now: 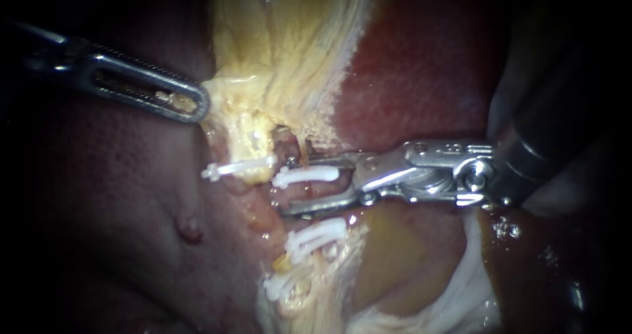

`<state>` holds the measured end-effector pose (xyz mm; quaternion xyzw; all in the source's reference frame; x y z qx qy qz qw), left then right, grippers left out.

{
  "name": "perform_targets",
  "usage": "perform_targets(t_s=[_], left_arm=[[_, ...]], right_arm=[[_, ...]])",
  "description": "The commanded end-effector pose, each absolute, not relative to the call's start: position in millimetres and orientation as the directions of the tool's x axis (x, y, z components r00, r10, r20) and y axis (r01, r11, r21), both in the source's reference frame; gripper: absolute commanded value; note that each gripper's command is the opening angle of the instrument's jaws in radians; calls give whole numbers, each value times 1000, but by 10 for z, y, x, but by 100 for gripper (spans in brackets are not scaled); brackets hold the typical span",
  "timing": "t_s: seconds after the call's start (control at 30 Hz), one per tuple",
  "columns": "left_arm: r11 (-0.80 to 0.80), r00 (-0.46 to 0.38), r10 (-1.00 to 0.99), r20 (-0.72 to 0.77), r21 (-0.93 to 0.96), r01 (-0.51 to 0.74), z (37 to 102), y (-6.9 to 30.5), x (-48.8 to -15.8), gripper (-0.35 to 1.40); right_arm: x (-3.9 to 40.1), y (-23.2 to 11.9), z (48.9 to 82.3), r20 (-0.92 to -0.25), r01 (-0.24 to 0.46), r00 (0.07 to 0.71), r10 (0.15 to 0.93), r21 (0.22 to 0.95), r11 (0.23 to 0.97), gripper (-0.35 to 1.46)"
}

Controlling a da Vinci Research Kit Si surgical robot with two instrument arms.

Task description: Going back third clip right tube

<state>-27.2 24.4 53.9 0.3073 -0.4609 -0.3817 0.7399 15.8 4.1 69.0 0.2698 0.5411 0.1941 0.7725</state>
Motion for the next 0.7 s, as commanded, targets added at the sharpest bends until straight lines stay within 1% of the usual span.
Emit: perform_targets(t_s=[0.03, 0.13, 0.23, 0.3, 0.47, 0.7], left_arm=[[520, 284, -848, 448, 807, 281, 538, 244, -272, -35], [520, 284, -848, 448, 807, 281, 538, 244, -271, -35], [520, 284, -848, 448, 807, 281, 538, 244, -271, -35], [520, 284, -848, 448, 807, 281, 538, 244, -271, -35], [520, 284, -848, 448, 807, 281, 539, 244, -271, -35], [520, 284, -848, 448, 807, 281, 539, 244, -271, -35]], right_arm=[[154, 42, 687, -742, 1, 337, 580, 616, 787, 50], [141, 44, 680, -771, 24, 326, 547, 585, 811, 50], [121, 50, 667, -795, 44, 305, 524, 561, 827, 50], [110, 54, 658, -806, 58, 304, 507, 547, 835, 50], [82, 57, 639, -826, 70, 301, 477, 518, 853, 50], [55, 57, 625, -841, 83, 299, 451, 493, 866, 50]])
